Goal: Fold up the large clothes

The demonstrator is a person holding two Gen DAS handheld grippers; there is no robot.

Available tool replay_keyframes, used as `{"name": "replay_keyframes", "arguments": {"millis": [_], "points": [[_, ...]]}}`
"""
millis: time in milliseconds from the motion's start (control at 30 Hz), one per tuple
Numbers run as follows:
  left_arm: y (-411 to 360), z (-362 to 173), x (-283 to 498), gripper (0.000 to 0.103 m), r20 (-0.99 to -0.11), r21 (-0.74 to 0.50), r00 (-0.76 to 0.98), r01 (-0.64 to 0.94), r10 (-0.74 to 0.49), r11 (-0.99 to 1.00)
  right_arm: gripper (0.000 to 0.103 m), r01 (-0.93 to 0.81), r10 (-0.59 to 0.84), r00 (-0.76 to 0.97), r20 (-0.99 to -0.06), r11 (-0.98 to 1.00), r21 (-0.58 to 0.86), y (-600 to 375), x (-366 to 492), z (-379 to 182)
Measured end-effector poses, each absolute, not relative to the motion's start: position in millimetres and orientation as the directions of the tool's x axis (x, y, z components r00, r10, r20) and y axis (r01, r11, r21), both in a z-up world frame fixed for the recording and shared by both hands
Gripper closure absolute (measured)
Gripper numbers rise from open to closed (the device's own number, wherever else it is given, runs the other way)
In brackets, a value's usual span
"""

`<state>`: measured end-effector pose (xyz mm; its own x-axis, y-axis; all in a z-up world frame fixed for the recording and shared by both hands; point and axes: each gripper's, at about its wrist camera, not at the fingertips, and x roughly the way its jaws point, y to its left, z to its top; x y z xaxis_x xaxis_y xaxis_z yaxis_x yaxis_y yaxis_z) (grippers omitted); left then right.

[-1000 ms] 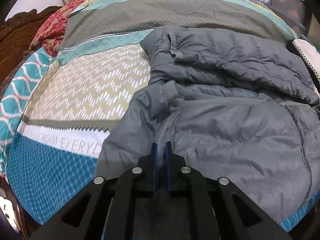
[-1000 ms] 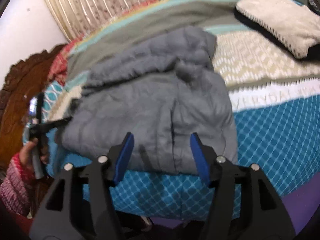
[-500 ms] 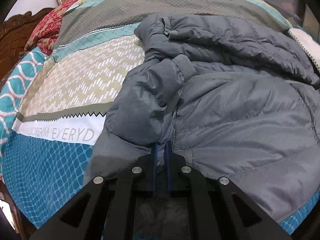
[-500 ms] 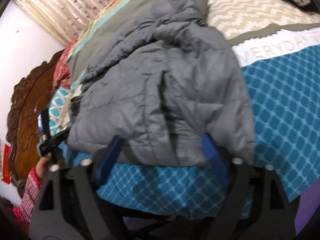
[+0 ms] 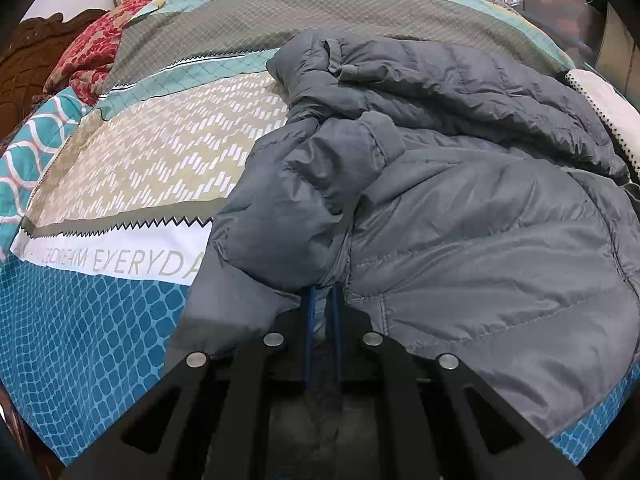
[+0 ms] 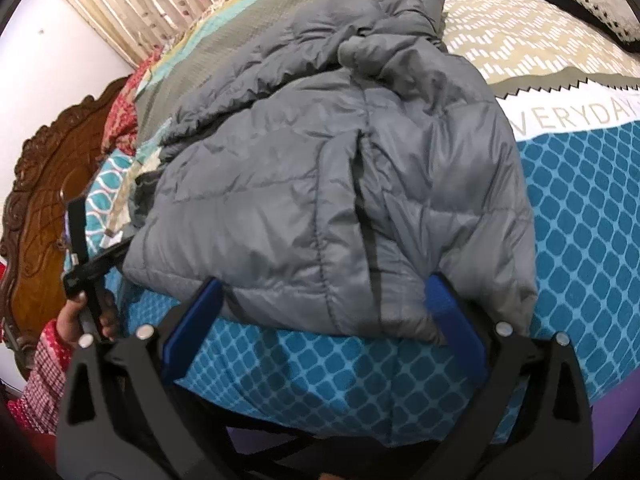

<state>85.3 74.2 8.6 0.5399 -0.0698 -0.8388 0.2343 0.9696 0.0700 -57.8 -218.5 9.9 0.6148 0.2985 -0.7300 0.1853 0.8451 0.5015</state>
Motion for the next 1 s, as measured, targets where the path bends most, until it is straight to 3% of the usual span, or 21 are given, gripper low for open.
{"name": "replay_keyframes", "arguments": {"millis": [400,567,800,900,1000], "points": [[80,27,93,0.060,-0.873,0.041,0.476,0.288,-0.106,0.957,0.006,0.130,0.372,0.574,-0.729,0.838,0.530,-231,-59,29],[102,94,97,0.060,-0.818,0.009,0.542,0.344,-0.191,0.939,0.006,0.037,0.383,0.657,-0.649,0.844,0.535,-256,-73,83],[110,143,174,0.060,-0.811,-0.030,0.548,0.311,-0.205,0.950,0.006,0.081,0.325,0.751,-0.575,0.818,0.569,-323,-24,131],[85,149,228,0.060,-0.826,-0.026,0.526,0.328,-0.205,0.944,0.023,0.083,0.337,0.749,-0.570,0.806,0.586,-343,41,147],[44,152,272,0.060,-0.829,-0.015,0.514,0.375,-0.221,0.927,0.025,0.077,0.383,0.730,-0.566,0.777,0.625,-357,117,152]]}}
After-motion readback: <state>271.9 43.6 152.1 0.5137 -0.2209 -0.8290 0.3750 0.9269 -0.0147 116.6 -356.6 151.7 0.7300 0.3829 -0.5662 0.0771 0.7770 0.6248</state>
